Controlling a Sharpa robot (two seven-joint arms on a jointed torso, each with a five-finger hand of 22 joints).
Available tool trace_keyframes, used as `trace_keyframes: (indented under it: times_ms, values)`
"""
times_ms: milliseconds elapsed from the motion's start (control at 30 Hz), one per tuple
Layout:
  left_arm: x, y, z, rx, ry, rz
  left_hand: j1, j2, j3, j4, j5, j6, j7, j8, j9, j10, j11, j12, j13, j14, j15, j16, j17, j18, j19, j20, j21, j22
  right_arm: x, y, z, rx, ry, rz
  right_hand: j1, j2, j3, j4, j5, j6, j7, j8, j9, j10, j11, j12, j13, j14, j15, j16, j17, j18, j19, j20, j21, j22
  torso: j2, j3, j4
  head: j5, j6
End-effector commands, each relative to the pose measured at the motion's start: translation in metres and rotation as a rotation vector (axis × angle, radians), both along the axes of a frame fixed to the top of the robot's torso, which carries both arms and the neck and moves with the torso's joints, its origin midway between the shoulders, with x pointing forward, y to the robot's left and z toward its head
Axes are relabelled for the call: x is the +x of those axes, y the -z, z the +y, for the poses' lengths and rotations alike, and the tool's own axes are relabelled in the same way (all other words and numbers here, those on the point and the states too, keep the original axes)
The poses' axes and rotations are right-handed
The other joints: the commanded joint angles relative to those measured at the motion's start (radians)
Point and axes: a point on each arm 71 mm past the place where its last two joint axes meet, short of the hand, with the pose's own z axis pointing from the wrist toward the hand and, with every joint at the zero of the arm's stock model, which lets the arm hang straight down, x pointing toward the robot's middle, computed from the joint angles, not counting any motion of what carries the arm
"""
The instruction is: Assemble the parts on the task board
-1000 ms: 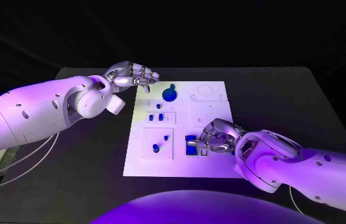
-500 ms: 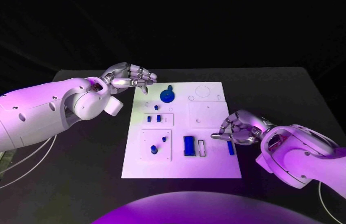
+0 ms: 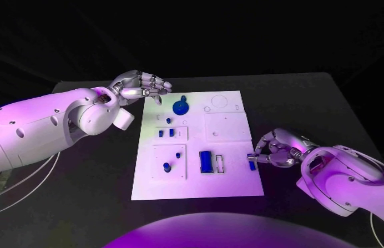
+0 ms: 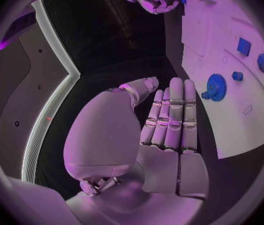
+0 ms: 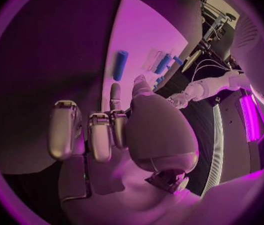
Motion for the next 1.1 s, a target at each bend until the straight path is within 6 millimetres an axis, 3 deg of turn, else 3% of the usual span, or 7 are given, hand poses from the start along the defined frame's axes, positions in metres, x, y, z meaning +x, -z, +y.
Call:
trace_keyframes:
  times_ms: [33,600,833,1000,1100]
  values:
    - [0.0,-0.001,-0.002,-0.019,0.004,-0.006,-0.001,0.007,-0.003,-0.003,0.002,-0.004,0.001,0.001,0.001,-0.006,0.003,0.006,0.002,-0.004,0.006,-0.003,-0.001,0.014,-0.005,0.004,-0.005,-0.001,-0.002,0.004,0.0,-0.061,-0.026,-0.01,0.01,0.002,-0.005,0.001,0.0,-0.001,-0.001,0.0,0.001,0.056,0.003,-0.006,0.176,0.083,0.007,-0.004,0.142,-0.007,0.017,0.004,-0.005,0.192,-0.001,0.0023,-0.0032,-0.001,0.0]
    - [-0.001,0.001,-0.001,-0.016,0.007,0.002,-0.002,0.007,-0.003,-0.003,0.002,-0.005,0.001,0.001,0.002,-0.005,0.003,0.008,0.002,-0.004,0.006,-0.003,0.0,0.014,-0.005,0.005,-0.005,-0.002,-0.004,0.021,0.009,-0.11,-0.059,0.03,0.052,0.005,-0.012,0.0,0.0,0.005,-0.005,0.002,0.016,0.055,0.0,-0.009,0.175,0.083,0.005,-0.005,0.139,-0.007,0.016,0.002,-0.006,0.191,0.0,0.0,-0.0013,-0.001,-0.002]
    - [-0.001,0.001,-0.001,-0.015,0.009,0.004,-0.002,0.007,-0.003,-0.003,0.002,-0.005,0.001,0.001,0.002,-0.005,0.003,0.008,0.002,-0.004,0.006,-0.003,0.0,0.014,-0.005,0.005,-0.005,-0.002,-0.004,0.027,0.014,-0.137,-0.075,0.027,0.137,0.024,-0.004,-0.006,0.0,0.003,-0.007,-0.009,0.025,0.055,-0.002,-0.01,0.175,0.083,0.003,-0.005,0.138,-0.007,0.016,0.0,-0.008,0.191,0.0,0.0002,-0.0006,0.002,-0.005]
    - [-0.001,0.001,0.0,-0.015,0.009,0.005,-0.002,0.007,-0.003,-0.003,0.002,-0.005,0.001,0.001,0.002,-0.005,0.003,0.008,0.002,-0.004,0.006,-0.003,0.0,0.014,-0.005,0.005,-0.005,-0.002,-0.003,0.029,0.017,-0.149,-0.082,0.019,0.207,0.037,0.043,-0.002,0.003,0.007,-0.009,-0.025,0.024,0.054,-0.004,-0.013,0.175,0.083,0.0,-0.006,0.139,-0.006,0.015,-0.002,-0.009,0.191,0.001,-0.0002,-0.0008,0.004,-0.006]
    - [-0.001,0.001,0.0,-0.014,0.01,0.006,-0.002,0.007,-0.003,-0.003,0.002,-0.005,0.001,0.001,0.002,-0.005,0.003,0.008,0.002,-0.004,0.006,-0.003,0.0,0.014,-0.005,0.005,-0.005,-0.002,-0.002,0.03,0.018,-0.155,-0.086,0.015,0.283,0.041,0.137,-0.001,0.007,0.016,-0.012,-0.052,0.017,0.053,-0.007,-0.014,0.175,0.083,-0.002,-0.006,0.138,-0.006,0.015,-0.006,-0.01,0.191,0.001,-0.0007,0.0001,0.005,-0.004]
